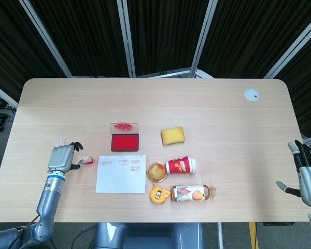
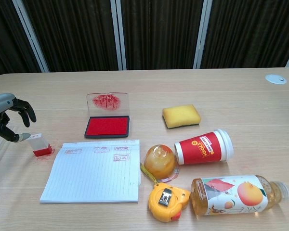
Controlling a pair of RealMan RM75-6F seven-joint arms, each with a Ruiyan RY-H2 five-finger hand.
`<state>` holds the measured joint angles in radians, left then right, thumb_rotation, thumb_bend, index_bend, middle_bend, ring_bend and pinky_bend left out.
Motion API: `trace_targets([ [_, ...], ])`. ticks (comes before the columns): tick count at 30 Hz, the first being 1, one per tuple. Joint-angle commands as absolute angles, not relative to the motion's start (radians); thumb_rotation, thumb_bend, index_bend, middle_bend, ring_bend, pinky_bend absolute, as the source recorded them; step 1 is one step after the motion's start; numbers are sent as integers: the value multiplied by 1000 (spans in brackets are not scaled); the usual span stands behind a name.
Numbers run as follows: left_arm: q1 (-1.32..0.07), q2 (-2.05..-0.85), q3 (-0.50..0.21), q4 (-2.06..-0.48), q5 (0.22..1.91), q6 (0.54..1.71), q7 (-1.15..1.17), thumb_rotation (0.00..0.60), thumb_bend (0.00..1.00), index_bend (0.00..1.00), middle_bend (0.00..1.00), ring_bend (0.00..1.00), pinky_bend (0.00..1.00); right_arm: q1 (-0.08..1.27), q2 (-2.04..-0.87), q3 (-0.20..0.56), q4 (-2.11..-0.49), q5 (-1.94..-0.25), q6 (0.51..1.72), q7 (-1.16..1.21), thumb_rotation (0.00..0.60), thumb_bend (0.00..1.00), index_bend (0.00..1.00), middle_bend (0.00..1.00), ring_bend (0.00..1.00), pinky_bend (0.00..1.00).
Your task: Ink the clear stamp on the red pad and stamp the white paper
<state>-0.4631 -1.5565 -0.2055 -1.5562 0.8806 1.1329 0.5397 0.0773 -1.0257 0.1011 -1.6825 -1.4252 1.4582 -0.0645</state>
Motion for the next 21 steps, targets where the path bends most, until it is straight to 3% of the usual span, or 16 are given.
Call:
trace_targets([
  [1, -469, -1570, -202, -1545, 867, 1130, 537, 600, 277, 383, 402, 838, 832, 77, -1025, 100, -1680, -1424, 1456, -62, 600, 0, 0, 0, 0, 0],
  [21, -491, -1622, -179, -1477, 860, 1137, 529, 600, 278, 416, 439, 838, 831, 83, -1026, 100, -1675, -1412, 1442, -65, 600, 0, 0, 0, 0, 0],
])
